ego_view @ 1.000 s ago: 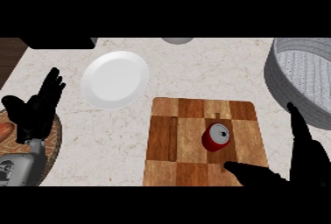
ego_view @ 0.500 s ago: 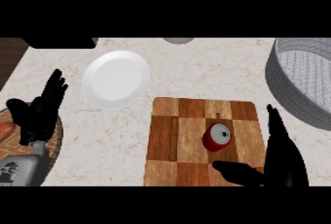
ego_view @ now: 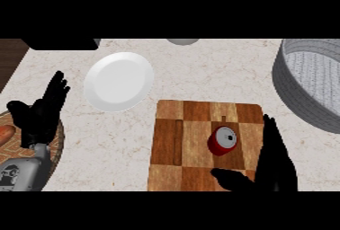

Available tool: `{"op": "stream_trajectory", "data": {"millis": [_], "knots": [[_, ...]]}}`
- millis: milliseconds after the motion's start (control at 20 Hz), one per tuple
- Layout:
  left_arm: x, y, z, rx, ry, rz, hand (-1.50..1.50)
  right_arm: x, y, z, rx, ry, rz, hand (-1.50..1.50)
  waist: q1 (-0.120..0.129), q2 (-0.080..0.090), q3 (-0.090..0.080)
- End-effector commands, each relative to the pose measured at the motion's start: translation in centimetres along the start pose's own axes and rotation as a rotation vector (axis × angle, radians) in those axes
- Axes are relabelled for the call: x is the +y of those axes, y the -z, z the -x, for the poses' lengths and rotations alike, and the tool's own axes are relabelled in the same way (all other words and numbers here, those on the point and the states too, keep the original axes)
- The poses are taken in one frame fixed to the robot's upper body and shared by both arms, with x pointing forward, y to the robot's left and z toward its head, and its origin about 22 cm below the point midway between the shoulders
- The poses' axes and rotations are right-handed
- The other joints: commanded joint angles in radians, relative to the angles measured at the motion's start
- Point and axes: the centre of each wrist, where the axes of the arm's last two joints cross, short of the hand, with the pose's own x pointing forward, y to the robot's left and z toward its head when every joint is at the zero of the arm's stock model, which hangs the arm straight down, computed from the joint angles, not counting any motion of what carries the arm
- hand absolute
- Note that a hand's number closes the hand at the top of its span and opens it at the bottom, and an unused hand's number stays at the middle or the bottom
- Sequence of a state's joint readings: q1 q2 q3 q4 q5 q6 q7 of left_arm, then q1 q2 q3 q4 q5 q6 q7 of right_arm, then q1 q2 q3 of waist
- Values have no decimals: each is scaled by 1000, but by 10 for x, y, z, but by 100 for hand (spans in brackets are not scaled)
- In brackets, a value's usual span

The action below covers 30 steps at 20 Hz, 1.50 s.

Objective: Pick the can from the cutting board and place it in the basket

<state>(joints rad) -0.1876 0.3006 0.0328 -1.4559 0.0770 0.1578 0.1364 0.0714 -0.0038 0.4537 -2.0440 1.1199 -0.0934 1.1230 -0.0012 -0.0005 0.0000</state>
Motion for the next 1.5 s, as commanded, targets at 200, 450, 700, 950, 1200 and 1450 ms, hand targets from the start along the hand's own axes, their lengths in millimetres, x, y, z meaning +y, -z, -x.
{"op": "stream_trajectory", "data": {"millis": [200,450,700,950,1200,1450], "knots": [[-9,6,1,-6,-16,-4,0,5,-3,-18,86,85,28,-150,0,0,0],[10,11,0,-5,-10,1,0,24,2,6,104,73,27,-150,-2,0,0],[4,-8,16,0,-16,-1,0,34,19,4,141,37,9,-150,3,1,0],[-5,0,-4,-14,4,3,0,43,21,-7,176,12,34,-150,3,0,0],[2,3,-11,2,-3,-10,0,60,21,14,174,17,-3,-150,2,0,0],[-1,-1,9,-8,-9,9,0,68,32,15,170,-11,-20,-150,2,1,0]]}}
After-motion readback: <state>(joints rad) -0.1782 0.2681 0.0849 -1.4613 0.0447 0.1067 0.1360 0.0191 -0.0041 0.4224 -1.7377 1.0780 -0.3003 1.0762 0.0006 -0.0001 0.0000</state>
